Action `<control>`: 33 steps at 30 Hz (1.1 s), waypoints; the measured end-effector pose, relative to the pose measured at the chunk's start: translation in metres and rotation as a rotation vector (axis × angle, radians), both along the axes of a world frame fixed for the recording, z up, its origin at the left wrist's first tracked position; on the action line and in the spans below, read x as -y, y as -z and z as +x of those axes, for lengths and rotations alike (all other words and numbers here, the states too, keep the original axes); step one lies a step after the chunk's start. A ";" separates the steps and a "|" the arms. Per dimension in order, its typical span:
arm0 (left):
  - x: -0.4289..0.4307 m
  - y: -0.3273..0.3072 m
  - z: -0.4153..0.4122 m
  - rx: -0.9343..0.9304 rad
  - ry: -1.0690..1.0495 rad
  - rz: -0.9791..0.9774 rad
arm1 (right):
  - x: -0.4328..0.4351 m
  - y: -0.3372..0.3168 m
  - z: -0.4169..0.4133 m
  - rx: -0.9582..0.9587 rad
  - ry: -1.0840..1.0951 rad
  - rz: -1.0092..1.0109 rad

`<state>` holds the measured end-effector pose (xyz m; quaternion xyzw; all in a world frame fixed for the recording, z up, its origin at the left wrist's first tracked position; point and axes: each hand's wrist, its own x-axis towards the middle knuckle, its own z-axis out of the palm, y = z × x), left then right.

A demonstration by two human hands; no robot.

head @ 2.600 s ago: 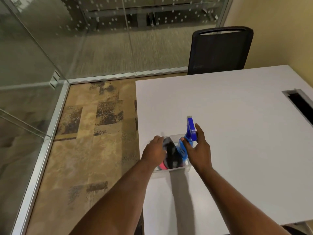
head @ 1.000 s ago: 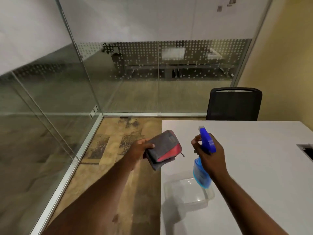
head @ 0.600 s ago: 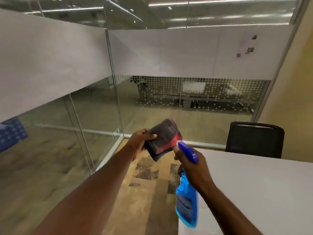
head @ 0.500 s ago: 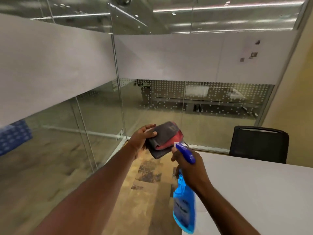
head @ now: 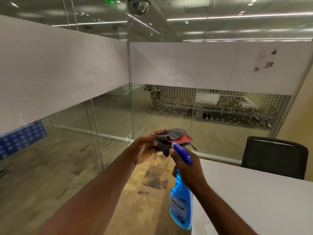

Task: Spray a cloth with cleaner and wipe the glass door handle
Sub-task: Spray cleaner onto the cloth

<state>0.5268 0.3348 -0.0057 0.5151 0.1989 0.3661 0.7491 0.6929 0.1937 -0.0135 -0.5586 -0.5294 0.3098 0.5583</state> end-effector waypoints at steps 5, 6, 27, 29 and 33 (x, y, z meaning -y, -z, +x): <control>0.001 -0.007 0.000 -0.034 -0.104 0.062 | -0.011 -0.005 -0.007 0.070 -0.025 0.038; 0.001 -0.008 0.001 -0.041 -0.147 0.058 | -0.013 -0.005 -0.009 0.085 -0.027 0.044; -0.015 -0.007 -0.004 -0.287 -0.718 -0.300 | -0.006 -0.010 -0.009 0.097 -0.037 0.122; -0.012 -0.008 -0.007 -0.258 -0.690 -0.338 | -0.004 -0.011 -0.010 0.100 -0.041 0.111; -0.007 -0.005 -0.020 -0.464 -0.706 -0.317 | -0.002 -0.014 -0.015 0.063 -0.053 0.110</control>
